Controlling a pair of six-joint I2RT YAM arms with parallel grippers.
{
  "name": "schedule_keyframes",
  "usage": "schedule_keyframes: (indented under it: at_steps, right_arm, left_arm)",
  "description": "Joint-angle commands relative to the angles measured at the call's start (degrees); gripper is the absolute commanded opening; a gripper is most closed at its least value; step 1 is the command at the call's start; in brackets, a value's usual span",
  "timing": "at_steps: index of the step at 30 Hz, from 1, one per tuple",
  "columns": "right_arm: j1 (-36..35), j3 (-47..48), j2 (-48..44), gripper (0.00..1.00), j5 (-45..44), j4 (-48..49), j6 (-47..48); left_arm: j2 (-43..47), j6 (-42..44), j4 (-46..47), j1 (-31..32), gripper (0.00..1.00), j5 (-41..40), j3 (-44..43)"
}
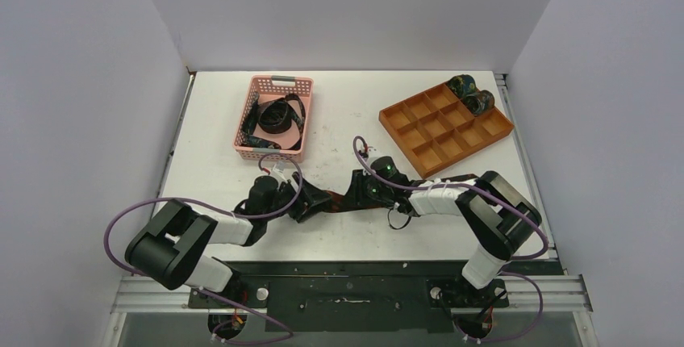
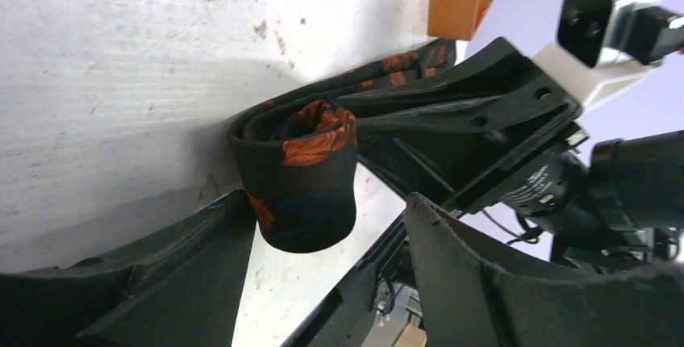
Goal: Roll the ties
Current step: Roll the tie at the center of the board.
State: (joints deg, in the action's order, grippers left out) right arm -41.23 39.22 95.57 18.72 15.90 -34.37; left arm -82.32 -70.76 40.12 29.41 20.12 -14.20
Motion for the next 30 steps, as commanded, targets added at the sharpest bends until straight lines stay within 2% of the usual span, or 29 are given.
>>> schedule_keyframes:
  at_steps: [1, 7, 12, 14, 18, 21, 23, 27, 30]
  right_arm:
    - [-0.3, -2.9, 2.6, 0.26, -0.7, -0.7, 0.3]
    - [-0.6, -4.1, 2.9, 0.25, -0.8, 0.6, 0.3]
    - [-0.9, -4.2, 2.7, 0.24, -1.2, 0.4, 0.8]
    - [-1.1, -4.1, 2.5, 0.24, -1.4, 0.2, 1.1]
    - [-1.5, -4.1, 2.3, 0.24, -2.3, -0.3, 1.6]
    - [-1.6, -4.2, 2.3, 0.24, -2.6, -0.4, 1.9]
    - [-2.1, -4.0, 2.2, 0.23, -3.6, -0.8, 2.5]
    - [-3.0, -3.9, 2.1, 0.23, -5.0, -1.1, 3.4]
    - [-3.2, -4.1, 2.3, 0.23, -5.1, -1.0, 3.3]
  left_arm:
    - [1.2, -3.2, 6.2, -0.4, 0.67, -1.4, -0.4]
    - [0.8, -2.9, 2.4, -0.4, 0.60, -2.6, -1.3]
    - [-1.6, -3.0, 2.3, -0.5, 0.61, -1.8, -1.8]
    - [-2.0, -3.0, 1.7, -0.7, 0.64, -1.6, -1.8]
    - [-0.4, -3.2, -2.4, -1.8, 0.76, -2.1, -0.8]
    - [2.2, -1.6, -8.1, -2.6, 0.78, -2.4, -1.1]
    - [3.1, -0.9, -10.0, -3.5, 0.74, -1.9, -1.4]
    - [1.3, 0.2, -10.5, -4.9, 0.60, 1.2, -3.8]
    - [0.0, 1.0, -11.2, -4.9, 0.58, 2.1, -5.1]
